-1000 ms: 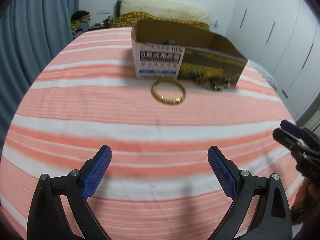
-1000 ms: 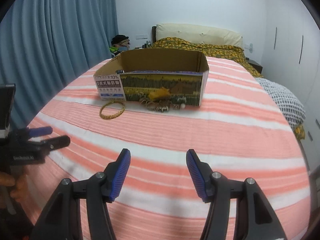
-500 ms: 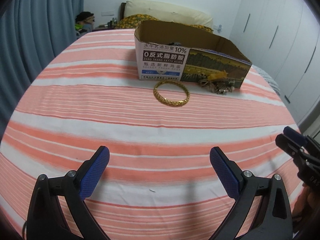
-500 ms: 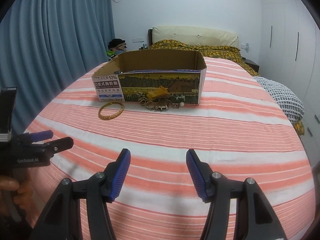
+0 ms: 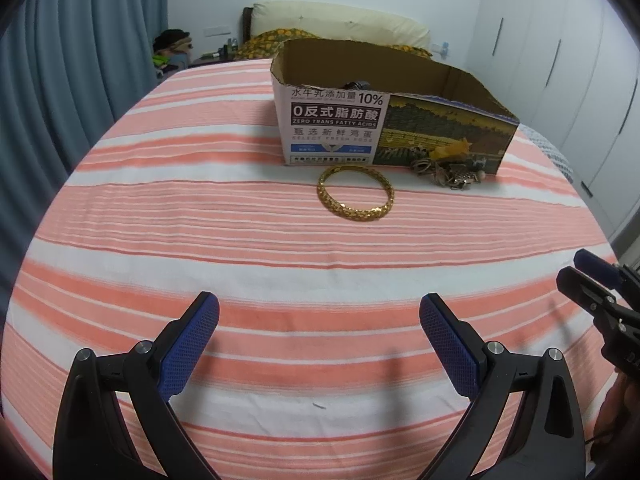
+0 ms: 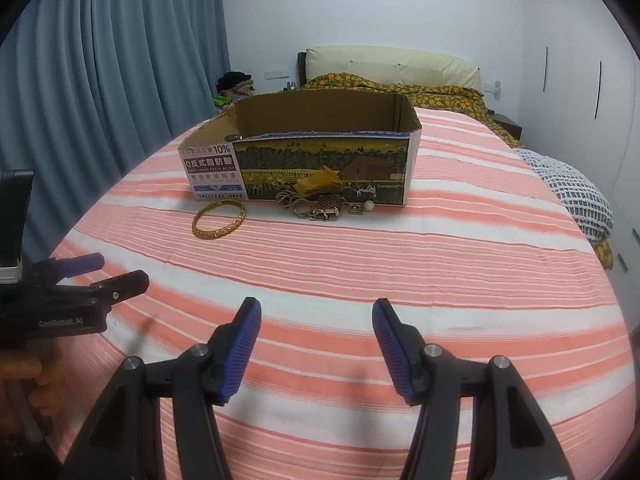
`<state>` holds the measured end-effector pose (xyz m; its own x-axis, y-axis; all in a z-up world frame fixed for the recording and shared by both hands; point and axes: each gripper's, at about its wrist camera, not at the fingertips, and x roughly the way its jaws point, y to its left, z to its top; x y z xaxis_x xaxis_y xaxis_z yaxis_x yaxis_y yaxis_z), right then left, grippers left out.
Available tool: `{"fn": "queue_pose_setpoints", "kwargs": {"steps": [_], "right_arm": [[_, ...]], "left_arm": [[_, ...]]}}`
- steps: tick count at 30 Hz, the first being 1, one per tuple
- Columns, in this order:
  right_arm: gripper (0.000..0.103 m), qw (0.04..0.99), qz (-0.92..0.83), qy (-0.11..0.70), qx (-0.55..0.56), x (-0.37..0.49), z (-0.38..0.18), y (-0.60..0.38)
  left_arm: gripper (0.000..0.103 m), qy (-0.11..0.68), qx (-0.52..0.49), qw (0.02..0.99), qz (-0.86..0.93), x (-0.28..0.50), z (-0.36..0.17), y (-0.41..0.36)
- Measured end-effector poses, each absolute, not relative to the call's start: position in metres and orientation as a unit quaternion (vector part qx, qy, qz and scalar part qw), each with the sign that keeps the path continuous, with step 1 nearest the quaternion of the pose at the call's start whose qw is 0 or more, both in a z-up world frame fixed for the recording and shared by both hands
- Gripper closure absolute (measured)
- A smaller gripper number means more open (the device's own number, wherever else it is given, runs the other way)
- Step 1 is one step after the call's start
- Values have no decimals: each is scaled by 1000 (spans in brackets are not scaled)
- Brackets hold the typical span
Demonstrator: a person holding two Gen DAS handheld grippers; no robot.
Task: Organize jewelry
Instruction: 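Grasp the gold bangle with the left tool while the right grasps the silver mesh charm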
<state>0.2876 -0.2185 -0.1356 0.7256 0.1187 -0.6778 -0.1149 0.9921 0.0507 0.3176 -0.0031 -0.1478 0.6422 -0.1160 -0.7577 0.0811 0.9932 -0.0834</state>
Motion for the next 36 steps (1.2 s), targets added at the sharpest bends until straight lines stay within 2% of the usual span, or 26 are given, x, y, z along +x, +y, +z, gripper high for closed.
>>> {"fn": "queue_pose_setpoints", "kwargs": {"steps": [15, 25, 32, 34, 36], "right_arm": [[44, 919, 78, 385, 22, 317, -145, -219], [44, 913, 105, 392, 41, 383, -137, -218], [45, 902, 76, 422, 44, 428, -155, -222], [58, 903, 69, 423, 34, 437, -158, -219], [64, 901, 69, 427, 23, 446, -162, -213]], "left_arm": [[3, 420, -39, 905, -53, 348, -149, 8], [3, 429, -38, 902, -41, 409, -149, 5], [3, 447, -25, 894, -22, 426, -166, 5], [3, 450, -17, 893, -20, 429, -170, 5], [3, 453, -10, 891, -19, 430, -173, 2]]}}
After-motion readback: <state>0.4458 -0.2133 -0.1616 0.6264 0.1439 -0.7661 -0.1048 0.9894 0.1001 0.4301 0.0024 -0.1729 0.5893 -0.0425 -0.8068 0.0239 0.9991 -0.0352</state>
